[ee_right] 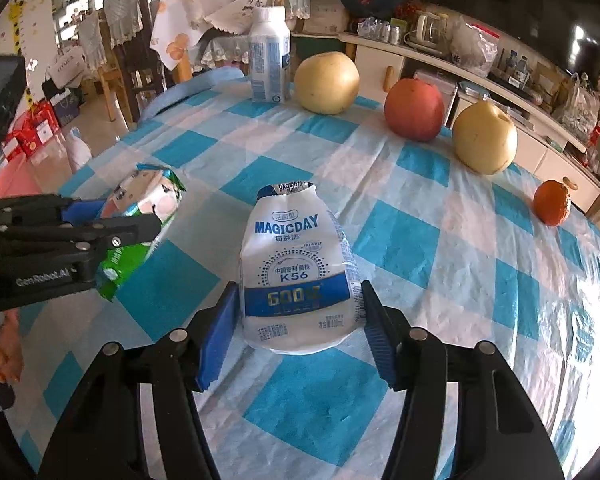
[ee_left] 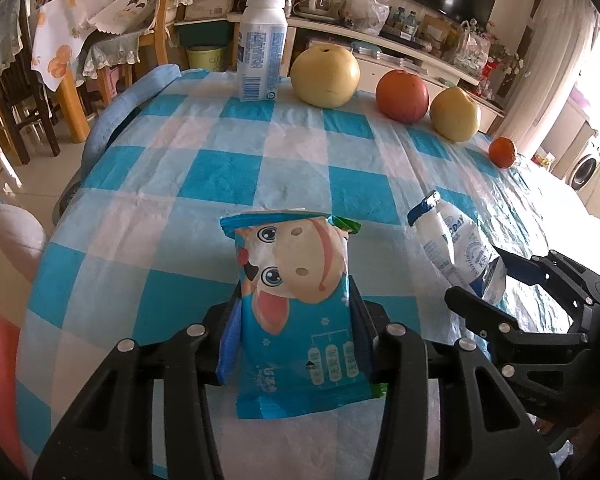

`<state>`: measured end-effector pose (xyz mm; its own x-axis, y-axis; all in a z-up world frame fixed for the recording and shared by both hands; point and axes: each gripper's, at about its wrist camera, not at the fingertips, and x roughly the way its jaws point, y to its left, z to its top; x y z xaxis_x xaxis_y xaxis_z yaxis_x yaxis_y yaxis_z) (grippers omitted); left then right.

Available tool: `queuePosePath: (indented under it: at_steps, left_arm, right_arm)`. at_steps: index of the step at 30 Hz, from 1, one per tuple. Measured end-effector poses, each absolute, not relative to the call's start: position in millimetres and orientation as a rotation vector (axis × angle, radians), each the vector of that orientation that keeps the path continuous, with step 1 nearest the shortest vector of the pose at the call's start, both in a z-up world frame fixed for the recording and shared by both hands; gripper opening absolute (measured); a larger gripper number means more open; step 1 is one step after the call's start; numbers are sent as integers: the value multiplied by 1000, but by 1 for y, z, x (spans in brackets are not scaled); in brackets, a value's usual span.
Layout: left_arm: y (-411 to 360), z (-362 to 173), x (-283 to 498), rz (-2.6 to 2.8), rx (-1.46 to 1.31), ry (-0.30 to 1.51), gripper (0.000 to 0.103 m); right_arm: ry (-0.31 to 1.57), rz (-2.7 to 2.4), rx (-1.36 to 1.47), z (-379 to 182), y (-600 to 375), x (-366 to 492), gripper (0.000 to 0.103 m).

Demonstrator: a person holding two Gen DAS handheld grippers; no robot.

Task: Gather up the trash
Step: 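Lift and carry the wet-wipe pack and MAGICDAY bottle over the pink bucket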

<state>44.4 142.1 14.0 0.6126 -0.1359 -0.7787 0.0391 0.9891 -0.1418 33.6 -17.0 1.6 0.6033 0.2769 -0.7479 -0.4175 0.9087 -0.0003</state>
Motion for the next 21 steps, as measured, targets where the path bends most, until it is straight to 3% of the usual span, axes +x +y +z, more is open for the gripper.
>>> queuePosePath:
  at_steps: [21]
  left_arm:
    - [185,50,13,-51,-97,806,47]
  right_arm:
    - [772,450,-162,28,23,2,60]
